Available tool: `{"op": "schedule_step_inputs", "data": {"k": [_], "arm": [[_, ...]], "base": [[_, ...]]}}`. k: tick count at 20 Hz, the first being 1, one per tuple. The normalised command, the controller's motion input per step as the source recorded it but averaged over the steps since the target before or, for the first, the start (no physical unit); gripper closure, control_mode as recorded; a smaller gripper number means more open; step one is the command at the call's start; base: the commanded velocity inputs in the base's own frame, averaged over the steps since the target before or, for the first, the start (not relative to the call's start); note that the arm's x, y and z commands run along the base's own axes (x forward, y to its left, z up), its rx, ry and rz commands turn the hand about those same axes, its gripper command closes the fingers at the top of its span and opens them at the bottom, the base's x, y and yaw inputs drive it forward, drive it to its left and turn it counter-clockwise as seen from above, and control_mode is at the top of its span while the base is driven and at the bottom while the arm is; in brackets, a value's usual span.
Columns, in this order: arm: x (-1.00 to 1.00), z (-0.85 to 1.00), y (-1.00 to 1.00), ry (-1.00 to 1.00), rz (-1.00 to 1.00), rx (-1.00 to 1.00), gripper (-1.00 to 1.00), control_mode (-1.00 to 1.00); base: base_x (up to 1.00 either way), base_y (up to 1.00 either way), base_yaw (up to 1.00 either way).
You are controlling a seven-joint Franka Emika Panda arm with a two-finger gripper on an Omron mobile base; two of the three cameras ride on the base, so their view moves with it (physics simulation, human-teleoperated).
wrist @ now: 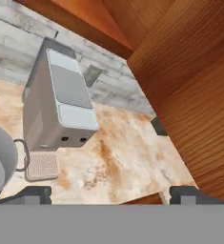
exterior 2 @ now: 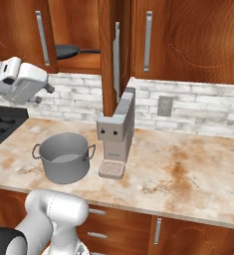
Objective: Pick the pan from the cabinet and place it on the stove. Then turn on the stove burner for the pan.
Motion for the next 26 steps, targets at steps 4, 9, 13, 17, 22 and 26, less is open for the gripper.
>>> {"op": "schedule_step_inputs", "data": {"k": [4,9,13,17,22,26], "arm": [[0.12,0.12,0.58,-0.35,0.14,0.19,-1.0,-1.0],[0.38,0.33,0.39,-0.27,0.17,0.15,-1.0,-1.0],[0.57,0.3,0.35,-0.2,0.19,0.14,-1.0,-1.0],[0.59,0.32,0.29,-0.08,0.12,0.1,-1.0,-1.0],[0.53,0.46,0.33,0.0,0.02,0.02,-1.0,-1.0],[0.5,0.21,0.21,0.0,0.03,0.01,-1.0,-1.0]], "base": [[0.0,0.0,0.0],[0.0,0.0,0.0],[0.0,0.0,0.0],[0.0,0.0,0.0],[0.0,0.0,0.0],[0.0,0.0,0.0]]}}
